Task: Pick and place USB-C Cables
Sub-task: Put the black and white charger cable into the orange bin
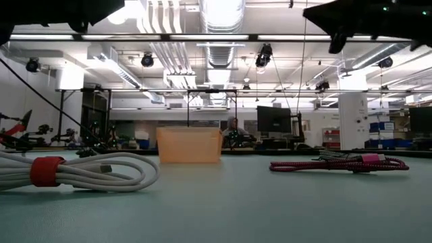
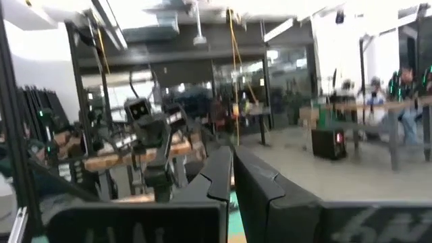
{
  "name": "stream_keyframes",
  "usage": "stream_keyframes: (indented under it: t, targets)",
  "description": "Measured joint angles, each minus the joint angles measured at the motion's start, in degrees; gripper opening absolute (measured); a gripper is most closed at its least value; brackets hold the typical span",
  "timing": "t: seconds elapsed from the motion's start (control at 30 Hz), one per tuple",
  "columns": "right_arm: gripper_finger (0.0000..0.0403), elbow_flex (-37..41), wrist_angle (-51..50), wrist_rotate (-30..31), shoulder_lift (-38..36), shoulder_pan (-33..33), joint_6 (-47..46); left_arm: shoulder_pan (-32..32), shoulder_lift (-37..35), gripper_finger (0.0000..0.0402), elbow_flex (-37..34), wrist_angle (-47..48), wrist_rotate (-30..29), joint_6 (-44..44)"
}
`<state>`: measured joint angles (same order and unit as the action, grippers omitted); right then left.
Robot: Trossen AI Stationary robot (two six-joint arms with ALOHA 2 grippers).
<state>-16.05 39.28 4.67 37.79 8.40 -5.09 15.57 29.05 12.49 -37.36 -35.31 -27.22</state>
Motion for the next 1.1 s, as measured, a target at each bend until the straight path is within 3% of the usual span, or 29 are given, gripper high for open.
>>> stream_keyframes:
  t: [0.1,0.33,0.47,0.83,1.1]
  targets:
    - [0.0009,-5.0,-6.8,1.4,2.7,0.0,-2.1,0.0,-0.9,0.0,0.0,-0.1,-1.3,-3.1]
    - [0.0009,-18.4,-33.9,10.0,10.4,0.1,-10.9,0.0,-3.1,0.0,-0.5,-1.2,-1.4,-5.1]
    - [0.0009,-25.6,-49.3,11.9,15.3,0.2,-18.5,0.0,-4.0,0.0,-0.6,-1.2,-1.5,-4.8]
    - [0.0009,-44.4,-84.6,9.1,30.1,1.5,-35.1,0.0,-4.1,0.0,-0.9,-1.1,-1.5,-4.8]
    - [0.0009,-48.5,-95.2,2.3,38.4,7.5,-34.5,0.0,-4.0,0.0,-1.7,-1.1,-1.5,-4.7]
